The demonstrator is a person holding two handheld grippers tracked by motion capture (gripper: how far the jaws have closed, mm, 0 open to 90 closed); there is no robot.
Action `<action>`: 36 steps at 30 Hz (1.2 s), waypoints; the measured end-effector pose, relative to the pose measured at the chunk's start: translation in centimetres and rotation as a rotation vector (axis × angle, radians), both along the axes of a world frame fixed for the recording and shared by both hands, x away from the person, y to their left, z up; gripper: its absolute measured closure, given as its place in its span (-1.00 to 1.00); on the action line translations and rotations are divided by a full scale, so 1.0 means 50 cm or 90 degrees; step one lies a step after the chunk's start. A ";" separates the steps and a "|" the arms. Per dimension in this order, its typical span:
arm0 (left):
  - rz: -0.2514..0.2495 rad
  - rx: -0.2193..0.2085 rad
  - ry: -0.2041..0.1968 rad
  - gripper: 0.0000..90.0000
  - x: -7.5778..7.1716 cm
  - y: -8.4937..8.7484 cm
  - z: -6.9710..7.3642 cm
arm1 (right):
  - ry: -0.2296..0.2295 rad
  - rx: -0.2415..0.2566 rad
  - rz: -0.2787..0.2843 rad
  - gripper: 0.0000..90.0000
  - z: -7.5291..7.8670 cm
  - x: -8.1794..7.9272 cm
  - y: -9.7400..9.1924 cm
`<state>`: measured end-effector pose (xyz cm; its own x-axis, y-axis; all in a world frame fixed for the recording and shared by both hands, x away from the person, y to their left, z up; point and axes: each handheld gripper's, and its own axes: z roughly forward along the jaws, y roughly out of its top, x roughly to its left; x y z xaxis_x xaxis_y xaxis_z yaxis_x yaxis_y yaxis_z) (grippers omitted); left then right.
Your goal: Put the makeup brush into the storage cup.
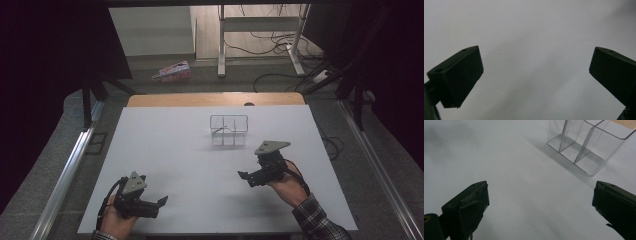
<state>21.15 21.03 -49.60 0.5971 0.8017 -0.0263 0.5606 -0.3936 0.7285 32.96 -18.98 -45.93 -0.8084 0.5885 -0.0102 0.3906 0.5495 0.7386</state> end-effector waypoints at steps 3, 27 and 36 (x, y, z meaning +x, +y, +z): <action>0.002 -0.001 -0.001 -1.00 0.000 0.000 0.000 | -0.001 -0.003 0.000 -0.98 -0.001 -0.003 -0.003; -0.005 0.008 0.000 -1.00 0.002 -0.005 -0.002 | -0.004 -0.010 -0.007 -0.98 -0.006 -0.023 -0.029; -0.007 0.009 -0.001 -1.00 0.003 -0.007 -0.003 | -0.005 -0.010 -0.008 -0.98 -0.009 -0.032 -0.034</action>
